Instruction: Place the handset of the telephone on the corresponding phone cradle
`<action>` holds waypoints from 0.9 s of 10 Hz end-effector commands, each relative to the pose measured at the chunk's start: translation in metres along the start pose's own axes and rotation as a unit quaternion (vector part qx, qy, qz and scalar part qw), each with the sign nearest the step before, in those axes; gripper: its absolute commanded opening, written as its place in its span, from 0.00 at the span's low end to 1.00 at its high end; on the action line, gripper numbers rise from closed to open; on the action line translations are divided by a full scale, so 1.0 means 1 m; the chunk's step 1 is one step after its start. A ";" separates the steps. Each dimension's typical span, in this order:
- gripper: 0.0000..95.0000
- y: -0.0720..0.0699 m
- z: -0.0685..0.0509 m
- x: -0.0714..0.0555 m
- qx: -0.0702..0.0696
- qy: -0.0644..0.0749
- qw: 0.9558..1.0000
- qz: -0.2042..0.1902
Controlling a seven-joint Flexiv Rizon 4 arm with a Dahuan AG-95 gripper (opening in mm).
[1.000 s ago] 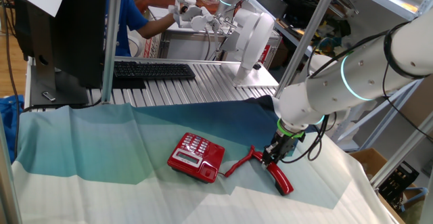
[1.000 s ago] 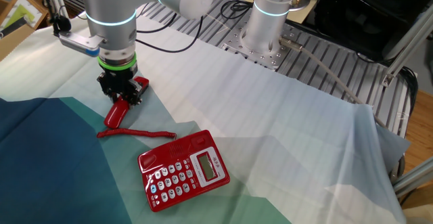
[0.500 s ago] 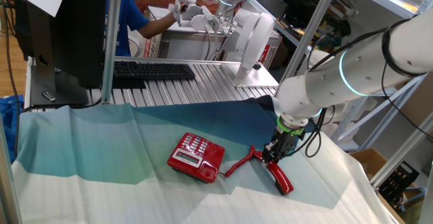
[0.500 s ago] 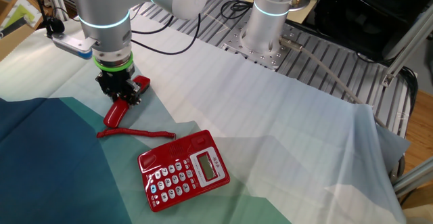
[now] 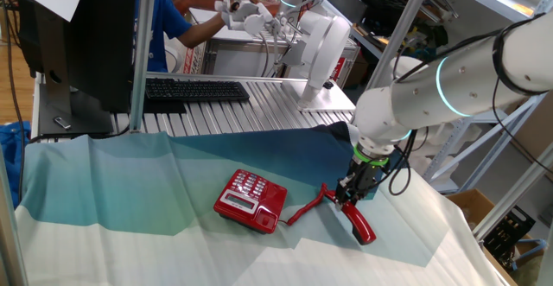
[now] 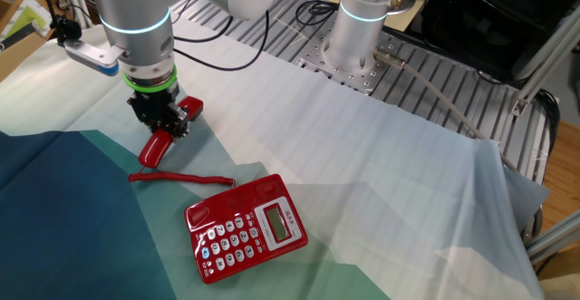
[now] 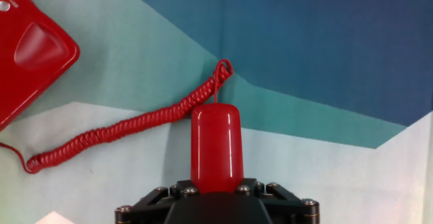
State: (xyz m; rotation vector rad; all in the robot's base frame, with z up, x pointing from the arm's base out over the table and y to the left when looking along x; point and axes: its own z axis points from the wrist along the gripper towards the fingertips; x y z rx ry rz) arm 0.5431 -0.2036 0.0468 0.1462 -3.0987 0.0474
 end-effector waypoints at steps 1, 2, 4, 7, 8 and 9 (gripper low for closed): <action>0.00 0.003 -0.005 0.001 0.000 -0.001 1.000 0.005; 0.00 0.004 -0.008 0.001 0.001 -0.001 1.000 0.006; 0.00 0.005 -0.014 -0.001 0.002 0.002 1.000 0.011; 0.00 0.013 -0.021 0.000 0.001 0.007 1.000 0.031; 0.00 0.017 -0.024 0.000 0.001 0.009 0.999 0.043; 0.00 0.021 -0.027 0.001 0.002 0.010 0.999 0.049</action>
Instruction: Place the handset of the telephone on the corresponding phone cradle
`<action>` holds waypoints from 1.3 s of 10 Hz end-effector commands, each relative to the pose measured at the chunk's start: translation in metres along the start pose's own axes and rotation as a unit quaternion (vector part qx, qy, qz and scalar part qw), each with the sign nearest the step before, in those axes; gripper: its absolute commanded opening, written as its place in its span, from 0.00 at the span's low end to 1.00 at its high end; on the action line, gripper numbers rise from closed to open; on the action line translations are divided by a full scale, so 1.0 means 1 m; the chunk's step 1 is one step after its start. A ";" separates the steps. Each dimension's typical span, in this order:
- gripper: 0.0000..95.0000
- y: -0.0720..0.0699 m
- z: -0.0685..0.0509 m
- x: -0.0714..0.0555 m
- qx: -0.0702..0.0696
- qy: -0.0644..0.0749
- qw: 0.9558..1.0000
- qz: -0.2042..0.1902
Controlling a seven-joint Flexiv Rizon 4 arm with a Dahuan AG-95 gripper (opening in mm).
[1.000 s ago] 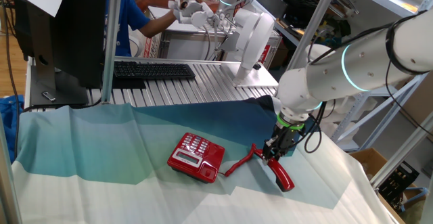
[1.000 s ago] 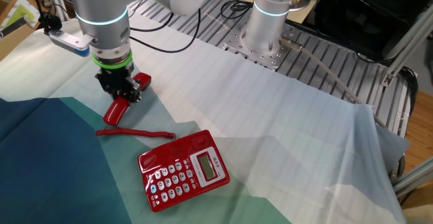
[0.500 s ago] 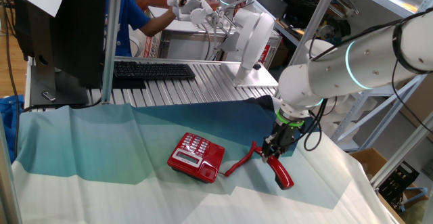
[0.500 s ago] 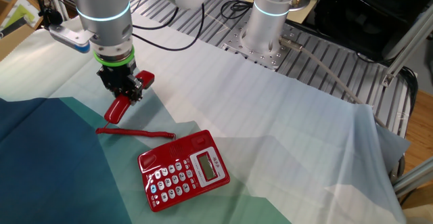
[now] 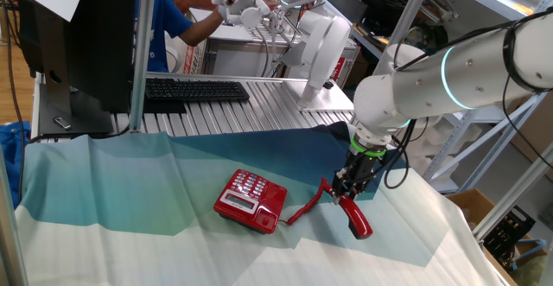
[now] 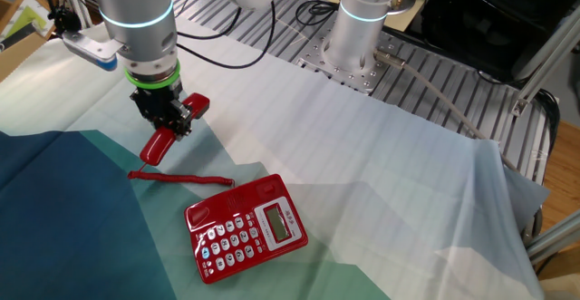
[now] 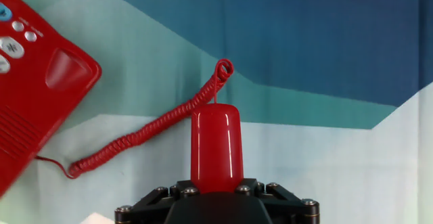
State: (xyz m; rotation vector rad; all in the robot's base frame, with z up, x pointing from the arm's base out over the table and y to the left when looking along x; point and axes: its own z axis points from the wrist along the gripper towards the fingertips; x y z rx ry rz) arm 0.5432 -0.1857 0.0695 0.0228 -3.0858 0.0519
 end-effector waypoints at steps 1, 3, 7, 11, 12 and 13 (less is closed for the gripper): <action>0.00 0.007 -0.006 0.003 0.001 0.001 1.000 0.015; 0.00 0.012 -0.009 0.005 0.000 0.001 1.000 0.029; 0.00 0.022 -0.014 0.009 0.000 0.000 0.999 0.055; 0.00 0.036 -0.017 0.007 0.002 0.003 0.997 0.078; 0.00 0.039 -0.018 0.006 0.005 0.005 0.997 0.081; 0.00 0.043 -0.020 0.004 0.004 0.006 0.996 0.087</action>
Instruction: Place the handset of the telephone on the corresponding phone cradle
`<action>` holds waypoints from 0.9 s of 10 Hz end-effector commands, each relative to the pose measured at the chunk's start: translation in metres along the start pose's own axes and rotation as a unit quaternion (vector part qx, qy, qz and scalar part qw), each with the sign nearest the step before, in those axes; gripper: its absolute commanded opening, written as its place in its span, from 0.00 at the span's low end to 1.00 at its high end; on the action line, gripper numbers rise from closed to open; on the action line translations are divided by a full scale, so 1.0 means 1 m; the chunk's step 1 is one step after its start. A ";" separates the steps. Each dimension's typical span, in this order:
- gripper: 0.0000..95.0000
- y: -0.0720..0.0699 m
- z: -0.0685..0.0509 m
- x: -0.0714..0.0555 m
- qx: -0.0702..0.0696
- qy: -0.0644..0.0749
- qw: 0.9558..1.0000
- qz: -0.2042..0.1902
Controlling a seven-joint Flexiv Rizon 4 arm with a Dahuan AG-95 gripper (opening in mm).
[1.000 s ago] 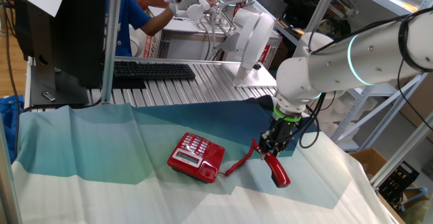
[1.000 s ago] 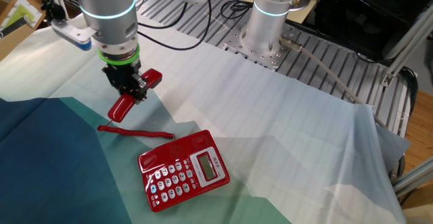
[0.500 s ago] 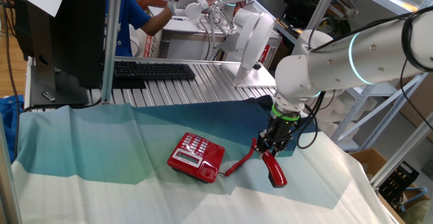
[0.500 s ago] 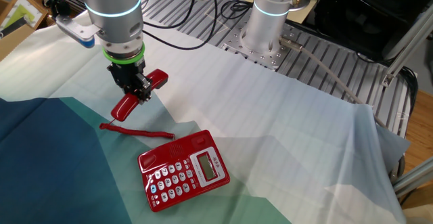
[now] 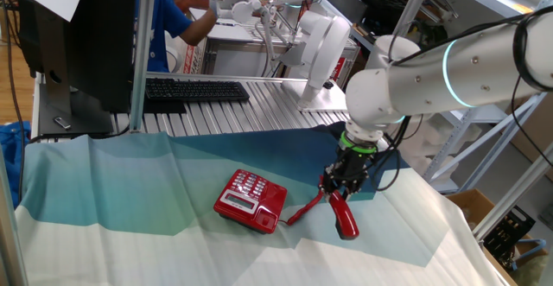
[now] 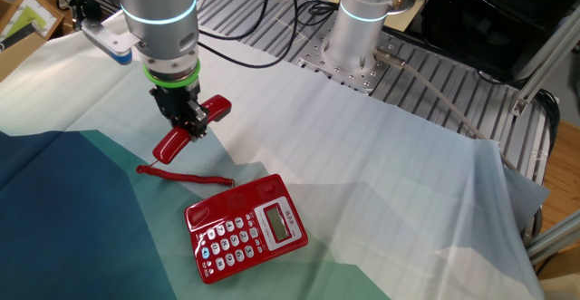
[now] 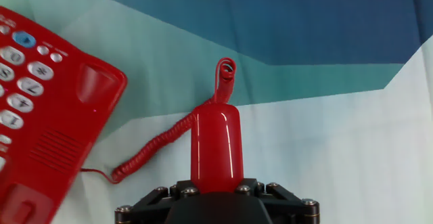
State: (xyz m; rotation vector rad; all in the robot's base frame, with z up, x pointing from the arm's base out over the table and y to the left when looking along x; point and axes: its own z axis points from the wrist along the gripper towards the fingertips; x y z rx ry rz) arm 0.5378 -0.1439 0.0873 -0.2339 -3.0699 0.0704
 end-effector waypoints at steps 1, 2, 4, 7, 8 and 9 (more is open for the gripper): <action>0.00 0.008 -0.003 -0.003 0.001 0.005 1.000 0.011; 0.00 0.010 -0.005 -0.003 0.003 0.008 1.000 0.016; 0.00 0.022 -0.007 -0.003 0.003 0.011 0.999 0.038; 0.00 0.033 -0.010 -0.003 0.007 0.014 0.999 0.050; 0.00 0.038 -0.012 -0.004 0.009 0.017 0.998 0.056; 0.00 0.042 -0.012 -0.004 0.009 0.016 0.998 0.062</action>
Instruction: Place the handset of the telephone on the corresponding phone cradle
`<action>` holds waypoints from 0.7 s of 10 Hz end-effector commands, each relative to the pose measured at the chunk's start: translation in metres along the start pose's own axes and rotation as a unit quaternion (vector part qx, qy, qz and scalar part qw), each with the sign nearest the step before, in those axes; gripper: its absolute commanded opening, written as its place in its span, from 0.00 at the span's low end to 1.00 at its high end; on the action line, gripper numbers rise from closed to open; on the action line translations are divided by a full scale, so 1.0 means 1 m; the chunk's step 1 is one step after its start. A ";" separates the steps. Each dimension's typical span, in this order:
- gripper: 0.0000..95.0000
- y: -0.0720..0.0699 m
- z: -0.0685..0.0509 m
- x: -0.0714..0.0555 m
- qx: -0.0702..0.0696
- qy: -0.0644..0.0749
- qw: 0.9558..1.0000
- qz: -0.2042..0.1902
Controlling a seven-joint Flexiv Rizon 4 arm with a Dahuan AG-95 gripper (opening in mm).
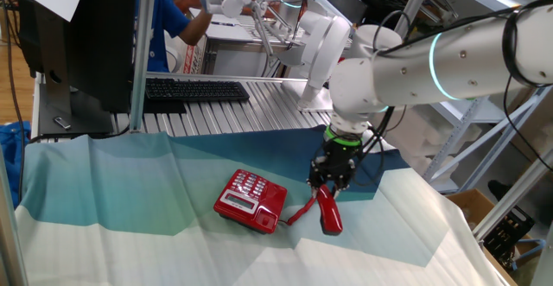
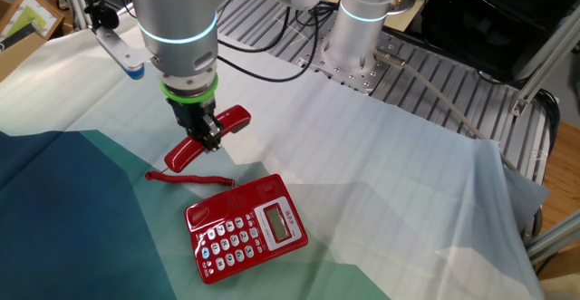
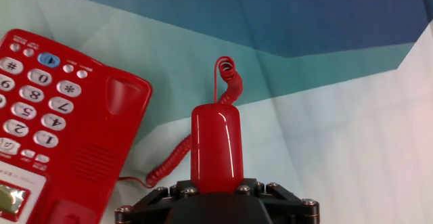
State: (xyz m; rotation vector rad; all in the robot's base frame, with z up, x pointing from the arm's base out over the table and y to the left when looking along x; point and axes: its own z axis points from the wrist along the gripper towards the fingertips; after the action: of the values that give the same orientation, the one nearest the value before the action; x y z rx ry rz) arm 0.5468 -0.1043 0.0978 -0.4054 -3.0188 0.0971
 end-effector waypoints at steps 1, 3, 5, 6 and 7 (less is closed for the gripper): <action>0.00 0.008 0.002 -0.001 0.001 0.000 1.000 0.012; 0.00 0.015 0.006 -0.002 0.000 -0.002 1.000 0.022; 0.00 0.018 0.010 -0.005 -0.002 -0.004 1.000 0.030; 0.00 0.019 0.011 -0.007 -0.002 -0.003 0.999 0.032; 0.00 0.018 0.010 -0.009 -0.002 -0.003 0.999 0.033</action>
State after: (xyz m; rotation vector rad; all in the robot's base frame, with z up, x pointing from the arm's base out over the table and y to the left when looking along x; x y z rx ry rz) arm 0.5609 -0.0887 0.0863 -0.5039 -3.0103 0.0908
